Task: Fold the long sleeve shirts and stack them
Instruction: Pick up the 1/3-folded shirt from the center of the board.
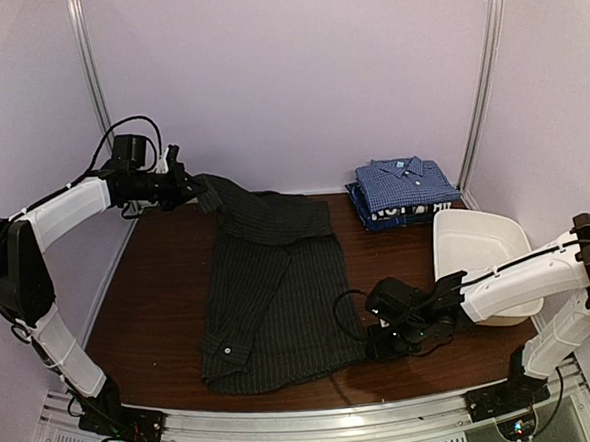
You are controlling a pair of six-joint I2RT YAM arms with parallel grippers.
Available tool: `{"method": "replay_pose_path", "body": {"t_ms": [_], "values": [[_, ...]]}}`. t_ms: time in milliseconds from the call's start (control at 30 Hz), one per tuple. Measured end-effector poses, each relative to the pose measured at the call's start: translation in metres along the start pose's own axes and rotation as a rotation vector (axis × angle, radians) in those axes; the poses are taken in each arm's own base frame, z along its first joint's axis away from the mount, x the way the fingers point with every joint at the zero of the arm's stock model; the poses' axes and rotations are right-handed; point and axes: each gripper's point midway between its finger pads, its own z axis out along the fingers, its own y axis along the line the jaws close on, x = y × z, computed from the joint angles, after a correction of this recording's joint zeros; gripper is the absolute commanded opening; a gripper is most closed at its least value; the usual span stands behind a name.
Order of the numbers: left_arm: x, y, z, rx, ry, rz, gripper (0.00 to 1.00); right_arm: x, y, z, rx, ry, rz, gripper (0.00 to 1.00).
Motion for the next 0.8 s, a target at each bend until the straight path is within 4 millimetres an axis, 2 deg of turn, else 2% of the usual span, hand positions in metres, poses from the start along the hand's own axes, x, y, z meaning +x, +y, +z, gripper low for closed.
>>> {"method": "replay_pose_path", "body": {"t_ms": [133,367,467,600,700,800], "values": [[0.001,0.002,0.002,-0.002,0.005,-0.004,0.00,0.002,-0.002,0.006,0.018,0.004,0.003,0.21],[-0.009,-0.003,0.003,0.006,-0.008,0.018,0.00,0.000,-0.003,0.009,0.035,-0.022,0.000,0.00],[-0.020,-0.011,0.001,0.014,-0.028,0.043,0.00,-0.003,-0.006,0.008,0.054,-0.043,0.005,0.00],[-0.044,-0.029,-0.005,0.034,-0.079,0.093,0.00,-0.010,-0.006,0.002,0.070,-0.081,0.001,0.00],[-0.062,-0.045,-0.013,0.054,-0.122,0.131,0.00,-0.020,0.001,-0.008,0.057,-0.124,0.003,0.00],[-0.075,-0.051,-0.022,0.060,-0.156,0.150,0.00,-0.030,0.011,-0.019,0.028,-0.166,-0.003,0.00]]}}
